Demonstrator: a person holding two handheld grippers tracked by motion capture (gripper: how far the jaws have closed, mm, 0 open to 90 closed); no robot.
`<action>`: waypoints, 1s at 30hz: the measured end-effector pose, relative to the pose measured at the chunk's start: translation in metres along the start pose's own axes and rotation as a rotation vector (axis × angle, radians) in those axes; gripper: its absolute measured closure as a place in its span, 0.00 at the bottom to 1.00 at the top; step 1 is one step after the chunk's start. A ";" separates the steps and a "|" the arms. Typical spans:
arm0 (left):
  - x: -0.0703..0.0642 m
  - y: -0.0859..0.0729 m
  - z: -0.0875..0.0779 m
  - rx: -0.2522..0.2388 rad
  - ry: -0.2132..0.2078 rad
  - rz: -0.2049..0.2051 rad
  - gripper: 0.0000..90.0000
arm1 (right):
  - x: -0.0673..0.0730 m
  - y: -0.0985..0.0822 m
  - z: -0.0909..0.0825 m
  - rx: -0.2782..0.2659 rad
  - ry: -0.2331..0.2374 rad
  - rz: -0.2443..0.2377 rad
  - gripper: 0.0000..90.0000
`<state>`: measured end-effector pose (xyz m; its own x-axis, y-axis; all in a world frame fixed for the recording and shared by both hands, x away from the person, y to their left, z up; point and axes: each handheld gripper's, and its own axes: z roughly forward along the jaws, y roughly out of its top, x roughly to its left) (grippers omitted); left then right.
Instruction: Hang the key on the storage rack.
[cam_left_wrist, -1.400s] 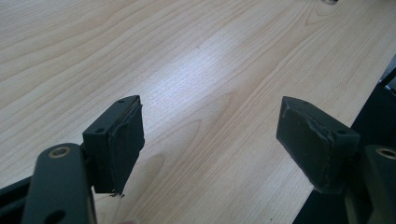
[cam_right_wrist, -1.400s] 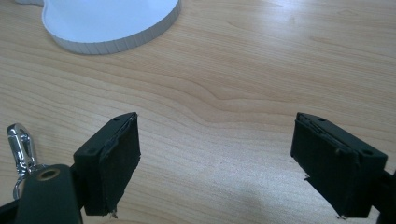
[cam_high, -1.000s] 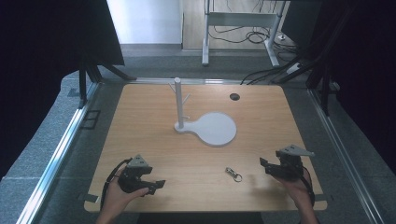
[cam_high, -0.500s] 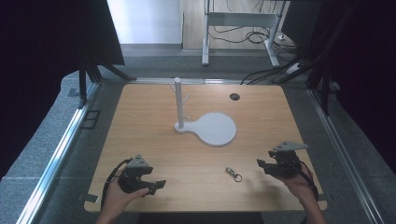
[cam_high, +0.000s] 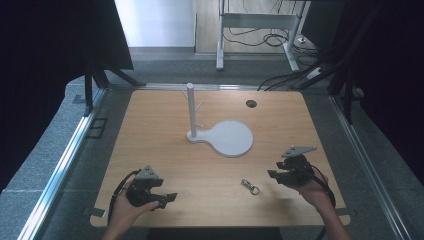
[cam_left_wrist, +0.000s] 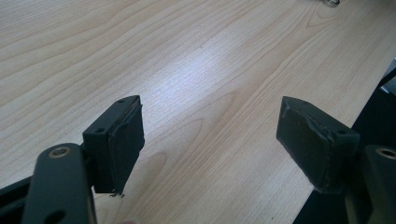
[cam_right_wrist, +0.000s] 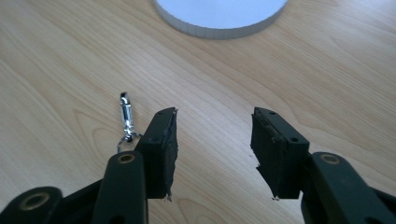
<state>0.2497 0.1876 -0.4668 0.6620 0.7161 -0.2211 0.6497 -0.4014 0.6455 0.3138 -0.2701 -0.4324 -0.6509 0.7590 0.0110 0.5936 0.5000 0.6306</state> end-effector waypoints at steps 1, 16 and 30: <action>0.000 0.000 0.000 0.001 0.001 0.001 0.26 | 0.001 0.002 0.001 0.007 0.008 -0.003 0.58; -0.001 0.000 0.001 0.006 -0.004 0.009 0.26 | 0.012 0.020 0.007 0.057 0.066 -0.041 0.64; 0.000 0.000 -0.002 -0.003 -0.002 0.006 0.26 | 0.026 0.027 0.022 0.127 0.121 -0.080 0.67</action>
<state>0.2489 0.1895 -0.4654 0.6664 0.7128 -0.2187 0.6449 -0.4038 0.6489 0.3231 -0.2276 -0.4328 -0.7460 0.6630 0.0629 0.5878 0.6110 0.5303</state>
